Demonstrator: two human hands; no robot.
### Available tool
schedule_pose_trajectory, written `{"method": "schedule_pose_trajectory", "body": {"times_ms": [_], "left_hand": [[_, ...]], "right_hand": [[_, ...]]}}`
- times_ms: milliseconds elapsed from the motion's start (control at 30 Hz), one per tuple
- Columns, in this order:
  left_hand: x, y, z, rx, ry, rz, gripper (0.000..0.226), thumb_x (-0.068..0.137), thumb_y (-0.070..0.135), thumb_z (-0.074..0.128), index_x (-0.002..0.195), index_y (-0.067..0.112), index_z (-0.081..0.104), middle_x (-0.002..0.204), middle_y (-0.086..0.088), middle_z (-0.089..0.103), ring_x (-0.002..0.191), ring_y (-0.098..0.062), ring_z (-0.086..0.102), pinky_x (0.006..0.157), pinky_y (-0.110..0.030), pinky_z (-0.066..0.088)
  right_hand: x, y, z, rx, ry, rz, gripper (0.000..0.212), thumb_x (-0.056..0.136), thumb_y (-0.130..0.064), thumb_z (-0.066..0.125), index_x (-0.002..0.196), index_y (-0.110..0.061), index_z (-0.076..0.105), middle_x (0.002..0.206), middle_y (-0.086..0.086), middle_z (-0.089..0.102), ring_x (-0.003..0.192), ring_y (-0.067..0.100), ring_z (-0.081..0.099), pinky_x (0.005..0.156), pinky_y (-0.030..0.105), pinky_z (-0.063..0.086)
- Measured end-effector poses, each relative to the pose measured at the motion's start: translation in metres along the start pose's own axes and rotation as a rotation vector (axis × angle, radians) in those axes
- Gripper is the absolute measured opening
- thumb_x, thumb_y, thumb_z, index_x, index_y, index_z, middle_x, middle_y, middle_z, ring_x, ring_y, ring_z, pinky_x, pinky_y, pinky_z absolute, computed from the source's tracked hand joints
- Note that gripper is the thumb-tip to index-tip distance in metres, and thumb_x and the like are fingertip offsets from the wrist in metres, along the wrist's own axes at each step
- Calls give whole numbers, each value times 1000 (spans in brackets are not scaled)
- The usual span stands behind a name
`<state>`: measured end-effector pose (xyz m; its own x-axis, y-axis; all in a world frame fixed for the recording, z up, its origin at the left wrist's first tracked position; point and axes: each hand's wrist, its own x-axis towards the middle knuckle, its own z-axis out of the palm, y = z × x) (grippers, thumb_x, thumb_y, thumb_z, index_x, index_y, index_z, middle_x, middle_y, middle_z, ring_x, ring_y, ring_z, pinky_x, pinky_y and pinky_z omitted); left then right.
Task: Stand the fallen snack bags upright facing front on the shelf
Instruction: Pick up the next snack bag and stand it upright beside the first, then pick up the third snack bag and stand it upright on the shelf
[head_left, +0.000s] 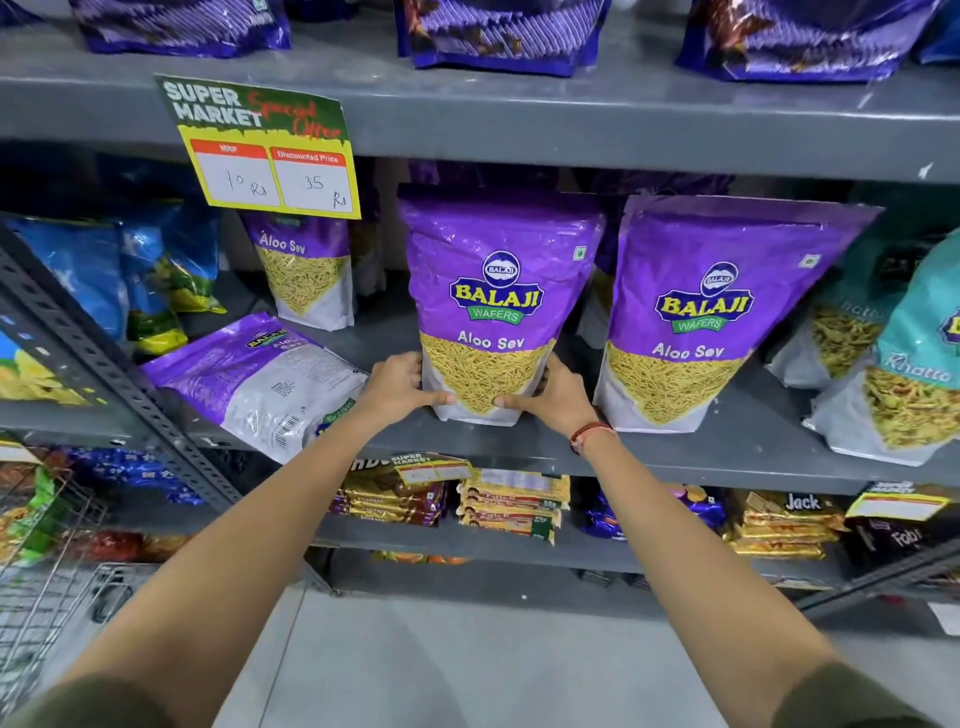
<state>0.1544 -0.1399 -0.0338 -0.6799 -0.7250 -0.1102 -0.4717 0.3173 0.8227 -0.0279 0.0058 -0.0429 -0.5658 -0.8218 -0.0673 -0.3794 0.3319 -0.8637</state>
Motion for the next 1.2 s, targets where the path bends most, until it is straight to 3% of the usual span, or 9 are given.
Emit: {"method": "schedule_pose_trajectory", "body": {"times_ms": [333, 500, 600, 700, 800, 900, 967, 1067, 1200], "left_hand": [[-45, 5, -18, 106, 427, 76, 46, 82, 19, 67, 123, 2, 55, 126, -20, 59, 111, -31, 59, 93, -29, 43], [-76, -27, -54, 57, 783, -18, 39, 81, 22, 63, 113, 2, 58, 118, -21, 59, 111, -34, 53, 95, -35, 38], [-90, -45, -62, 10, 927, -259, 64, 81, 34, 64, 131, 0, 43, 139, -24, 39, 130, -37, 34, 106, -42, 29], [-86, -64, -63, -314, 841, -549, 91, 74, 46, 71, 141, 3, 27, 146, -23, 30, 135, -37, 31, 111, -46, 30], [-60, -127, -68, -874, 576, -652, 109, 41, 69, 78, 133, 20, 45, 132, -10, 56, 115, -32, 57, 88, -48, 53], [-59, -124, -68, -982, 406, -639, 95, 43, 67, 78, 122, 21, 56, 120, -9, 65, 104, -28, 66, 91, -44, 54], [-81, -72, -69, -979, 291, -569, 68, 69, 56, 70, 121, 14, 57, 110, -12, 69, 88, -24, 70, 79, -36, 59], [-91, -64, -76, -1018, 165, -521, 30, 89, 36, 55, 102, 10, 61, 75, -9, 75, 63, -18, 71, 55, -28, 59], [-103, -69, -96, -1060, 148, -554, 20, 86, 26, 61, 99, 12, 61, 75, -10, 76, 67, -20, 72, 64, -34, 60]], "right_hand": [[-53, -4, 54, -436, 364, 35, 44, 89, -49, 53, 76, -8, 62, 82, 18, 69, 82, 38, 64, 65, 36, 45], [-58, -43, 102, -354, 101, -293, 34, 91, -34, 56, 74, -5, 62, 78, 19, 67, 76, 38, 63, 61, 33, 38], [-36, -74, 122, -287, -22, -385, 34, 91, -38, 57, 95, -5, 64, 95, 20, 66, 93, 35, 60, 81, 38, 42], [-9, -101, 133, -285, -125, -266, 56, 91, -44, 54, 128, -1, 51, 129, 23, 54, 123, 36, 47, 101, 39, 34], [8, -113, 141, -170, -344, -42, 81, 89, -57, 48, 145, -3, 28, 152, 18, 35, 140, 33, 32, 111, 36, 29], [11, -114, 151, 10, -423, 118, 86, 82, -68, 49, 142, -8, 38, 149, 16, 40, 136, 32, 40, 111, 36, 33], [8, -114, 157, 67, -369, 124, 68, 75, -76, 51, 111, -19, 62, 136, 16, 56, 124, 31, 53, 103, 36, 41], [8, -121, 159, 100, -334, 115, 64, 63, -84, 52, 64, -20, 58, 103, 16, 70, 103, 30, 64, 93, 36, 46], [15, -121, 162, 179, -386, 188, 98, 45, -90, 53, 103, -12, 68, 121, 16, 65, 114, 32, 60, 105, 46, 43]]}}
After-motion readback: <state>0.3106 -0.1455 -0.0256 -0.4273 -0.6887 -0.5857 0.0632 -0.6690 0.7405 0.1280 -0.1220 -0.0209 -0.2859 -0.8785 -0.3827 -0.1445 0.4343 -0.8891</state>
